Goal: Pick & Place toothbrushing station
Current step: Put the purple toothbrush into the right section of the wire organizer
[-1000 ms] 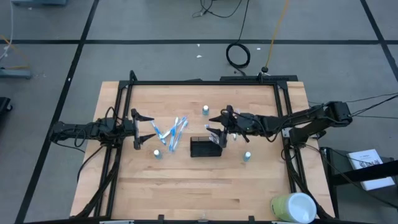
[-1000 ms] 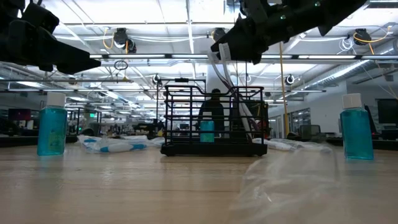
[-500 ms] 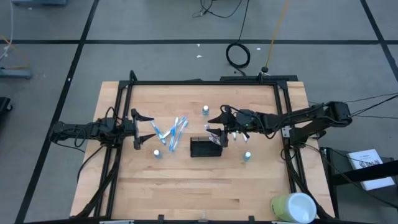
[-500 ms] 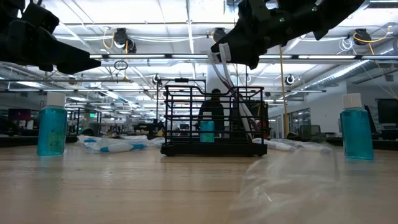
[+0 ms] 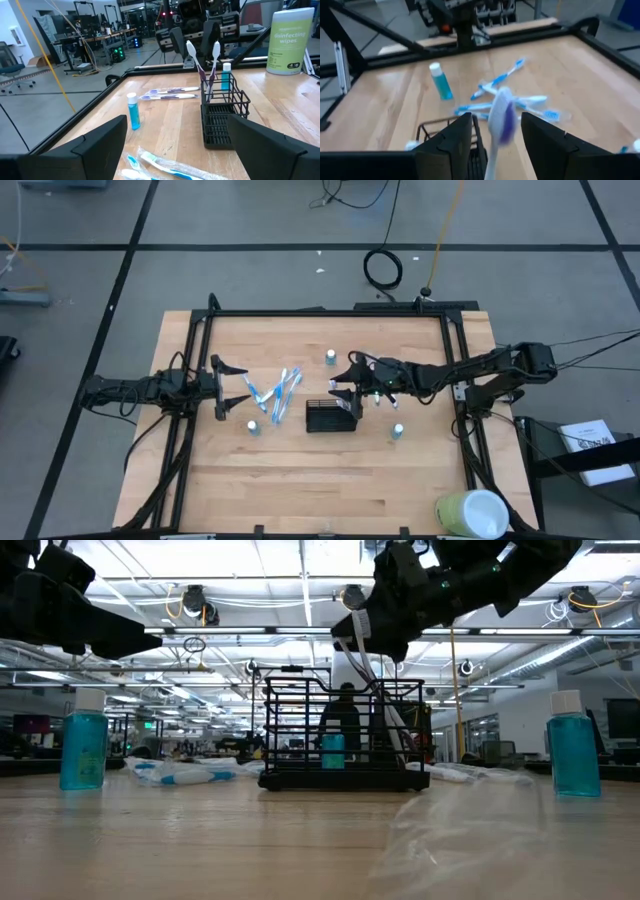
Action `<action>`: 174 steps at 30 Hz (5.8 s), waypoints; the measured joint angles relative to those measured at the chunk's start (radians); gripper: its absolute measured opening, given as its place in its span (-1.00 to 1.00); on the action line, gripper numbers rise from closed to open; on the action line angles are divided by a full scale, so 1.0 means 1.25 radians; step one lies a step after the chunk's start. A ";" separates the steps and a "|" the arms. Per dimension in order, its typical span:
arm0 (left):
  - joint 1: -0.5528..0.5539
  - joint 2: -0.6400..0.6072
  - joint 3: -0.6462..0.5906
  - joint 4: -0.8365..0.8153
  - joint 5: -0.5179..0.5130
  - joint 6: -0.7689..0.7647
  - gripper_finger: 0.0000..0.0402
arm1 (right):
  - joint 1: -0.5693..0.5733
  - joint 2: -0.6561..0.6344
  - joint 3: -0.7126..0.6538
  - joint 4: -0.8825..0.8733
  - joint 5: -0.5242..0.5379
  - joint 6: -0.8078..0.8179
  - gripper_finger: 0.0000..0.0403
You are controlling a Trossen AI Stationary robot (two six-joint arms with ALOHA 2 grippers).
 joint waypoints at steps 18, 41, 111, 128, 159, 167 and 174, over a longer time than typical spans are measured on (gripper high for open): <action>0.000 0.000 0.000 0.000 0.000 0.000 0.75 | -0.005 0.042 0.000 0.015 0.001 -0.023 -0.67; 0.000 0.000 0.000 0.000 0.000 0.000 0.75 | 0.044 0.047 -0.023 0.168 0.069 -0.071 -0.97; 0.000 0.000 0.000 0.000 0.000 0.000 0.75 | 0.049 0.025 -0.140 0.284 0.089 -0.051 -0.21; 0.000 0.000 0.001 0.000 0.000 0.000 0.75 | 0.004 -0.264 -0.140 -0.298 0.487 0.065 -0.15; 0.000 0.000 0.001 0.000 0.000 0.000 0.75 | -0.228 0.080 -0.137 -0.415 0.256 0.298 -0.34; 0.000 0.000 0.001 0.000 0.000 0.000 0.75 | -0.227 0.081 -0.138 -0.417 0.250 0.264 -0.89; 0.000 0.000 0.001 0.000 0.000 0.000 0.75 | -0.227 0.070 -0.139 -0.413 0.251 0.230 -0.90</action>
